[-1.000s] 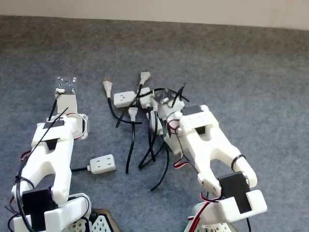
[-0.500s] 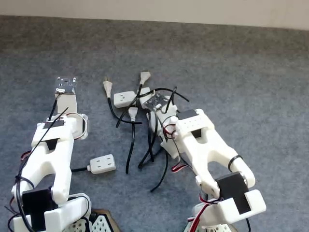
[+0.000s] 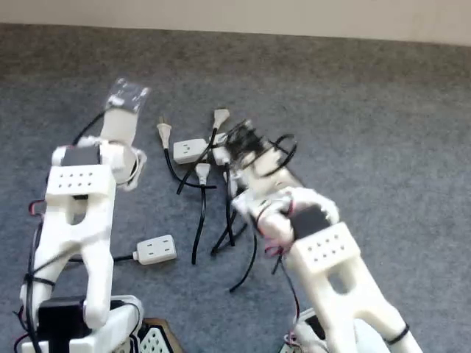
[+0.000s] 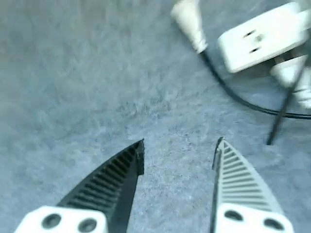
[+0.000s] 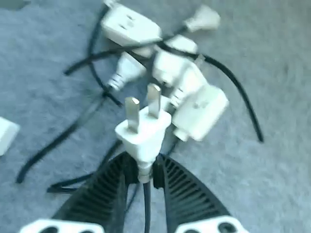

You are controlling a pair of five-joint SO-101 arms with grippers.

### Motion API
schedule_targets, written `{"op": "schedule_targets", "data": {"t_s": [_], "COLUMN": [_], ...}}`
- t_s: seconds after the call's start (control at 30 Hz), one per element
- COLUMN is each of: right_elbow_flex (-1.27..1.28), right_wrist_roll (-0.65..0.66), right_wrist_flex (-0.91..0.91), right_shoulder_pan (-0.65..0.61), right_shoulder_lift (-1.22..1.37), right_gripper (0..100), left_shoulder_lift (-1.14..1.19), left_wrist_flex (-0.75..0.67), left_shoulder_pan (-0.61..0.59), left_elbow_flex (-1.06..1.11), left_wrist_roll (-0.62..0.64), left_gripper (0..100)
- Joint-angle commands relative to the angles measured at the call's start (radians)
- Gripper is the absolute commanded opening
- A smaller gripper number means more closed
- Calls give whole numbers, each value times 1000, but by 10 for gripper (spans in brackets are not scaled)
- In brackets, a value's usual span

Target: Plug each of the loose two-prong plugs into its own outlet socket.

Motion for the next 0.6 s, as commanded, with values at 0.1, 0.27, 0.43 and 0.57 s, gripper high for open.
{"op": "schedule_targets", "data": {"t_s": [0.1, 0.27, 0.43, 0.57], "right_elbow_flex": [120, 93, 97, 91], "right_wrist_roll": [-17, -52, -121, -160], "right_wrist_flex": [-199, -228, -268, -268], "right_shoulder_pan": [-226, -260, -243, -222], "right_shoulder_lift": [-8, 94, 119, 117], "right_gripper": [5, 5, 5, 5], "left_shoulder_lift": [-54, -58, -61, -110], "left_wrist_flex": [279, 308, 310, 310], "left_shoulder_pan": [148, 208, 206, 222], "left_elbow_flex": [-321, -295, -288, -246], "left_wrist_roll": [-38, -57, -72, -69], "left_gripper": [313, 326, 326, 326]}}
